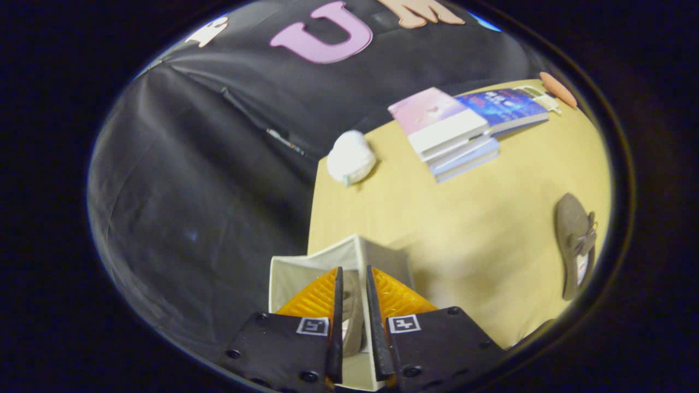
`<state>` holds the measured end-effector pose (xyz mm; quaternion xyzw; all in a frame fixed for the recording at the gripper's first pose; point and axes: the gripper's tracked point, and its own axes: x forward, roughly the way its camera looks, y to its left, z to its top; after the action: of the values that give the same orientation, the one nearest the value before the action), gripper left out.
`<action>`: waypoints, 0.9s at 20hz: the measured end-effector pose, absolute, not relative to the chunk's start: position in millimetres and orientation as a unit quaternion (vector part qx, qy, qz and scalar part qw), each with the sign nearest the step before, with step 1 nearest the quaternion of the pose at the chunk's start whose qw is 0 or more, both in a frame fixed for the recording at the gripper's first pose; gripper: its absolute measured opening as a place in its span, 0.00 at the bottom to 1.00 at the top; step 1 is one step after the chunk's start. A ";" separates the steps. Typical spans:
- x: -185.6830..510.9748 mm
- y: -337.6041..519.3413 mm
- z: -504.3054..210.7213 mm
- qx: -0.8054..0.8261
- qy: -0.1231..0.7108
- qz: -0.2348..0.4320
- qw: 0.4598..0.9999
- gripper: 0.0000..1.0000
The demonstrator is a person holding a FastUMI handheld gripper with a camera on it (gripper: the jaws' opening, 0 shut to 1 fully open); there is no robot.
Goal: Open the storage box then place both shoes into the box .Put the left shoe in first, then the right shoe, with the right side of both shoes facing outward in a uniform manner.
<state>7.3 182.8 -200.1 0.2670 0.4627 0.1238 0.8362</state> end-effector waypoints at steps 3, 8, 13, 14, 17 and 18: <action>21.1 116.4 -200.0 0.268 0.442 0.067 0.853 0.26; 13.9 -5.2 -222.3 0.256 0.434 -0.024 0.863 0.26; -17.7 -100.2 -267.0 0.239 0.456 -0.103 0.851 0.26; -26.8 -111.1 -275.5 0.240 0.463 -0.113 0.846 0.26; -49.3 -135.7 -296.1 0.233 0.479 -0.133 0.836 0.26; -55.6 -139.4 -301.4 0.228 0.484 -0.136 0.834 0.26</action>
<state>-55.6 -139.4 -301.4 0.2278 0.4838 -0.1359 0.8340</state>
